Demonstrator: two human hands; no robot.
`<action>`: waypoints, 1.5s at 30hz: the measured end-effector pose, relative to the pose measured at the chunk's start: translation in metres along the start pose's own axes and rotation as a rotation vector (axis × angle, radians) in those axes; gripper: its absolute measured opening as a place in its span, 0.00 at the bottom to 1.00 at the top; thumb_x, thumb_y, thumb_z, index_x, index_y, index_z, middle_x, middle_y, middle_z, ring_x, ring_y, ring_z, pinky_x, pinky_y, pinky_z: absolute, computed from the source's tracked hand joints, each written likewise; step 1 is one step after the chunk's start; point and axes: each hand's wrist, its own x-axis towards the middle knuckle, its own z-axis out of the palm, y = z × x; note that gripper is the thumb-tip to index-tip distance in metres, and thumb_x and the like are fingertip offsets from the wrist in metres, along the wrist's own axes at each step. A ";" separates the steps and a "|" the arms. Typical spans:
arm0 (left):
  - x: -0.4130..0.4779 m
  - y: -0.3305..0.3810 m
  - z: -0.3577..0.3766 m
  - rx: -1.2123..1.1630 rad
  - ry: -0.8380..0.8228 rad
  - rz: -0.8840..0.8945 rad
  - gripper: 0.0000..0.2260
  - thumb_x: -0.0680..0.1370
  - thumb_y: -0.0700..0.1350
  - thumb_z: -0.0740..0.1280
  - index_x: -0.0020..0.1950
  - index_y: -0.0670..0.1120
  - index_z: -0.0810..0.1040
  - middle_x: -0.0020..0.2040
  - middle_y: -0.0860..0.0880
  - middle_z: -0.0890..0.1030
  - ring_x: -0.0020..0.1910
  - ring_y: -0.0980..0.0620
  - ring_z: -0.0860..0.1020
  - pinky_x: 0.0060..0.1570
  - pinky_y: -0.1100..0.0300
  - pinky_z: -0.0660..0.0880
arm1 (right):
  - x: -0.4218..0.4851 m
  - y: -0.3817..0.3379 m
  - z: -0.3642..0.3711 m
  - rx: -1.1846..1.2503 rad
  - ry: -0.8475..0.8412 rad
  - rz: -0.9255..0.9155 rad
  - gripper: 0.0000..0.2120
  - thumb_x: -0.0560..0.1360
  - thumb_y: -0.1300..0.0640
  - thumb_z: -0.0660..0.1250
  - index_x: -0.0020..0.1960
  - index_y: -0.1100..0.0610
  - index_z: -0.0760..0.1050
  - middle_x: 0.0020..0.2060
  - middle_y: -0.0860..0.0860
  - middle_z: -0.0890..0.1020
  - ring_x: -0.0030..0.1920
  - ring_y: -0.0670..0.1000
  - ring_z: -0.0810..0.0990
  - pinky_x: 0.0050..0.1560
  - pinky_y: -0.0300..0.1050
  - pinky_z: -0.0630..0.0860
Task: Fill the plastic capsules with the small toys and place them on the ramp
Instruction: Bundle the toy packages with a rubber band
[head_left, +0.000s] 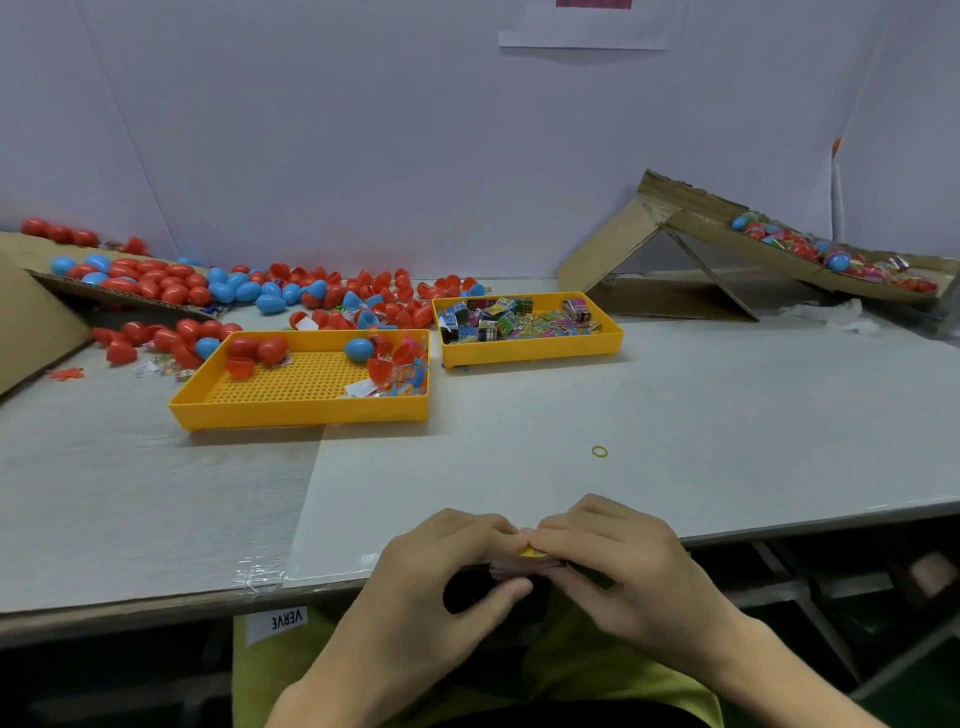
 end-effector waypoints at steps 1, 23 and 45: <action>0.001 0.001 -0.001 0.015 -0.035 -0.020 0.16 0.73 0.58 0.71 0.60 0.60 0.77 0.54 0.65 0.80 0.55 0.66 0.78 0.53 0.71 0.74 | 0.002 -0.002 -0.001 0.051 -0.003 0.053 0.12 0.73 0.63 0.75 0.56 0.55 0.84 0.46 0.43 0.85 0.42 0.46 0.79 0.44 0.38 0.77; 0.036 -0.012 -0.010 0.112 -0.003 -0.257 0.09 0.73 0.51 0.77 0.52 0.58 0.86 0.42 0.63 0.80 0.48 0.63 0.77 0.43 0.70 0.70 | 0.027 0.008 0.000 0.114 -0.047 0.315 0.20 0.71 0.58 0.74 0.61 0.47 0.80 0.49 0.40 0.82 0.50 0.39 0.79 0.51 0.30 0.73; 0.037 -0.007 -0.011 0.073 -0.127 -0.216 0.24 0.68 0.61 0.77 0.62 0.56 0.82 0.50 0.63 0.81 0.48 0.64 0.77 0.44 0.72 0.71 | 0.026 0.016 0.000 0.205 0.010 0.319 0.06 0.70 0.62 0.74 0.45 0.53 0.85 0.44 0.40 0.85 0.45 0.44 0.82 0.42 0.46 0.78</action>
